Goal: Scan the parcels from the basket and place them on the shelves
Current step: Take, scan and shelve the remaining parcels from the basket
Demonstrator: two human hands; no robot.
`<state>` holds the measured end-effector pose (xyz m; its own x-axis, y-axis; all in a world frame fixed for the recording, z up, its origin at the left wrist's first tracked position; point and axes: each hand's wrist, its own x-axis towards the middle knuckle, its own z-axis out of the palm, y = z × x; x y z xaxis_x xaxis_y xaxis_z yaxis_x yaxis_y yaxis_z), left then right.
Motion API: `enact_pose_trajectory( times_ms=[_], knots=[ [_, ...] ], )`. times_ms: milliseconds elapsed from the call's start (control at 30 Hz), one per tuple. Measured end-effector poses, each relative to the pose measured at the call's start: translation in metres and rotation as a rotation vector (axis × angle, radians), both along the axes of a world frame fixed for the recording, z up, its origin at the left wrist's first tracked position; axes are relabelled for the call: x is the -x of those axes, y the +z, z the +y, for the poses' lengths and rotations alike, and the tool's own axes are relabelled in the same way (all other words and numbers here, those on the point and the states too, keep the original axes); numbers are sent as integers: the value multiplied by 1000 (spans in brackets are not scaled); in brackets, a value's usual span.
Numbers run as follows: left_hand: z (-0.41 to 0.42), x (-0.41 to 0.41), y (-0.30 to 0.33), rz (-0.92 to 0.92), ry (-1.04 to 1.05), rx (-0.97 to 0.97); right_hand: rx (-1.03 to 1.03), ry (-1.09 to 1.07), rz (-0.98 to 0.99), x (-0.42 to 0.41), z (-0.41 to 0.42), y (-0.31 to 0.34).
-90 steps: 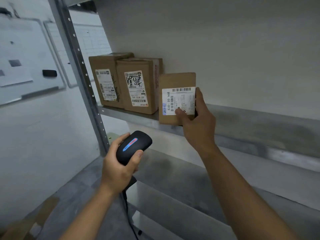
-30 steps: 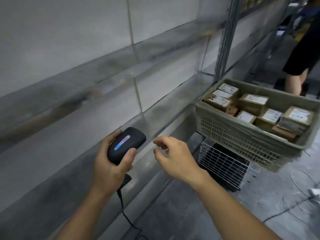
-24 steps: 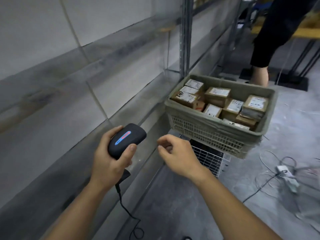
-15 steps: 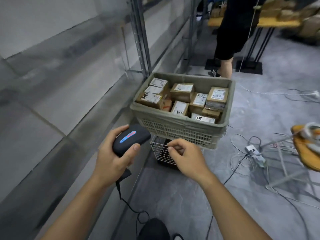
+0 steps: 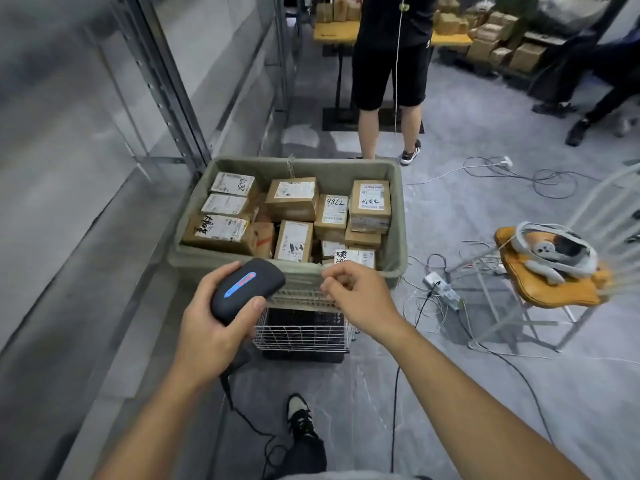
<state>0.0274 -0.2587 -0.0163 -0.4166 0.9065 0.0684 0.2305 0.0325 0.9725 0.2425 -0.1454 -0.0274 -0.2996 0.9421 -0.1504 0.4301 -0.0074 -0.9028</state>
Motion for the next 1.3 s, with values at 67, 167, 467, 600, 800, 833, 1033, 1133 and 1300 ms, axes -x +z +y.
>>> enact_pose_trajectory(
  times_ms=[67,167,467,600,800,833,1033,1133,1300],
  knots=[
    [23,17,-4,-40,-6,0,6,-5,-12,26,25,5],
    [52,39,-5,-100,-10,-7,-4,-7,-23,61,59,15],
    [111,96,-18,-103,19,47,55,8,-59,122,125,-10],
    [138,109,-23,-137,29,80,88,27,-78,141,149,-22],
    [193,122,-31,-143,54,97,152,25,-126,143,214,-50],
    [203,122,-30,-131,48,108,149,15,-147,143,230,-57],
    [264,132,-37,-66,105,191,105,-47,-296,151,353,-98],
    [291,136,-46,-64,120,220,-6,40,-450,161,415,-117],
    [320,133,-50,-115,92,236,68,311,-634,175,452,-139]
  ],
)
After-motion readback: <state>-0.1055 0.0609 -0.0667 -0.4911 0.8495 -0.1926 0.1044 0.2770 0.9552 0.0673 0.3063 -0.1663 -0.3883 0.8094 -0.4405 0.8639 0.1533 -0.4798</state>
